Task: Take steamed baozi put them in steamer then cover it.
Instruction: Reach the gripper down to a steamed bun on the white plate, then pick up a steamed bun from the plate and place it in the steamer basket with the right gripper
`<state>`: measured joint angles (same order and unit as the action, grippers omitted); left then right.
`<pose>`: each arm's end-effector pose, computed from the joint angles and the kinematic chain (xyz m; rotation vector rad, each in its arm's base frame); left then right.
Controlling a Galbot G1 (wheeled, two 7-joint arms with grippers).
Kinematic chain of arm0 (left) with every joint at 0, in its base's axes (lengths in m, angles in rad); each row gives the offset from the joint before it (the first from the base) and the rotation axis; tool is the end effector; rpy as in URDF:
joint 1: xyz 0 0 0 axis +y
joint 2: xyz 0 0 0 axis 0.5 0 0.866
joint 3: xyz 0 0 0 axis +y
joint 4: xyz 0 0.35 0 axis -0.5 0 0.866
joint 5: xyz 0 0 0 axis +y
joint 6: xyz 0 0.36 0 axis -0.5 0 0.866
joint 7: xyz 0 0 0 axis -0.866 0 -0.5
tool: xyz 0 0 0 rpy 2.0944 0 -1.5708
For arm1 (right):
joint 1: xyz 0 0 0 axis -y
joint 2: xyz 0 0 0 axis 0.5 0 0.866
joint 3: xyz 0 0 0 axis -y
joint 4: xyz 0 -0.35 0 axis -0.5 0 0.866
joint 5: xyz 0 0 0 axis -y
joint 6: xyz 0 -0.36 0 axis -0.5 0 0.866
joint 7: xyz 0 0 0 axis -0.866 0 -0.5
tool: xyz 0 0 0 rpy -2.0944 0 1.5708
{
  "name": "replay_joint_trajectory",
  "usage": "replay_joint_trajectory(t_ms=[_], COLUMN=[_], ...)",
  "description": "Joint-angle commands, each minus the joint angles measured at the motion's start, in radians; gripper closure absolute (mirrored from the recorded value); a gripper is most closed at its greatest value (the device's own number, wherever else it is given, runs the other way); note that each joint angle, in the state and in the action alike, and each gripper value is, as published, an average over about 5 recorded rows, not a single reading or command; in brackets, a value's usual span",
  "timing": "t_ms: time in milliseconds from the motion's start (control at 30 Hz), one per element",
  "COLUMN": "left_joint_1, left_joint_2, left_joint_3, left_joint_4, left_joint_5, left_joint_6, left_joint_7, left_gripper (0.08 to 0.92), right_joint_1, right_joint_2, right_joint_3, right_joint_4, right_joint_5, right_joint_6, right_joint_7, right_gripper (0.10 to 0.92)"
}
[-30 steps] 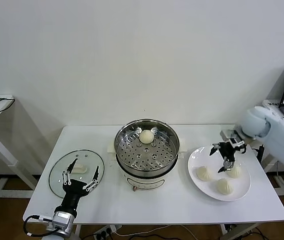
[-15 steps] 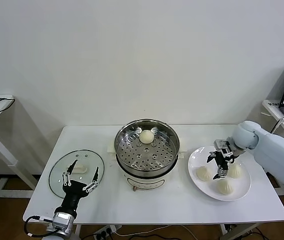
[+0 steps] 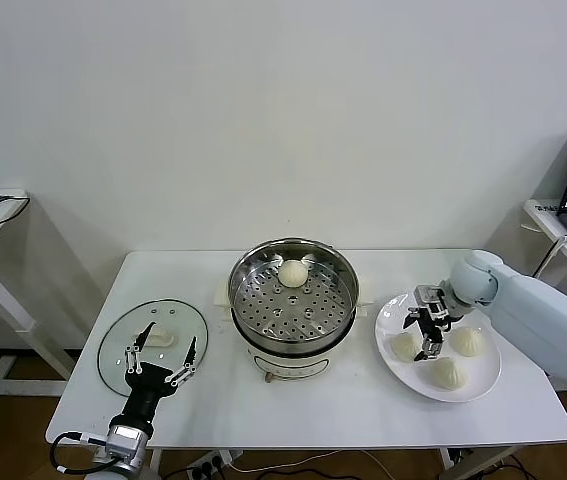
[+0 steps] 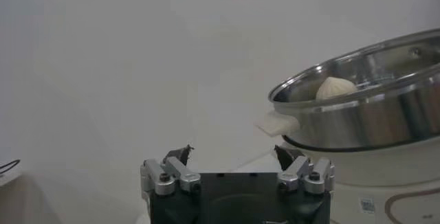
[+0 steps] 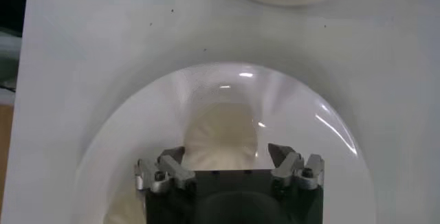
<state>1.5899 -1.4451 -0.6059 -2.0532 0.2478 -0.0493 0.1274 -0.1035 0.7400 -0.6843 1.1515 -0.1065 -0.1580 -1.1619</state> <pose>0.1801 0.0490 -0.3168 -0.2042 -3.0414 -0.6119 0.5234 -0.1594 -0.2352 1.3412 -1.3772 1.2404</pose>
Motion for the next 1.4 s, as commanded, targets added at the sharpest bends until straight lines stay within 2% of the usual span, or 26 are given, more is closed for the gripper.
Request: replay_joint_trajectory(t_ms=[33, 267, 600, 867, 1100, 1267, 1400], left_joint_1=[-0.001, -0.001, -0.001, -0.003, -0.001, 0.001, 0.009], left_joint_2=[0.000, 0.001, -0.003, -0.006, -0.005, -0.005, -0.005], left_joint_3=[0.001, -0.001, 0.001, 0.004, 0.014, 0.025, 0.033], left_joint_4=[0.003, 0.002, 0.003, 0.004, -0.008, -0.019, -0.026], left_joint_5=[0.000, 0.000, -0.001, -0.003, -0.003, 0.000, 0.005], left_joint_6=[-0.001, -0.001, -0.002, -0.001, 0.001, 0.005, 0.005], left_joint_7=[0.000, 0.000, -0.001, -0.002, -0.003, -0.005, -0.007], left_gripper=[0.177, 0.177, 0.177, 0.177, 0.177, 0.177, 0.177], right_joint_1=[-0.009, -0.011, -0.016, -0.012, 0.124, 0.368, 0.627], right_joint_2=[0.014, 0.010, 0.010, -0.029, -0.174, -0.289, -0.321], right_joint_3=[0.006, 0.010, 0.019, 0.035, -0.043, -0.228, -0.428], right_joint_4=[-0.013, -0.011, -0.012, 0.023, 0.174, 0.350, 0.465], right_joint_5=[-0.009, -0.019, -0.026, 0.004, 0.162, 0.316, 0.451], right_joint_6=[-0.001, -0.004, -0.003, -0.010, -0.063, -0.113, -0.174], right_joint_7=[0.004, -0.004, -0.007, -0.010, -0.017, 0.008, 0.022], right_gripper=[0.203, 0.215, 0.349, 0.355, 0.355, 0.350, 0.347])
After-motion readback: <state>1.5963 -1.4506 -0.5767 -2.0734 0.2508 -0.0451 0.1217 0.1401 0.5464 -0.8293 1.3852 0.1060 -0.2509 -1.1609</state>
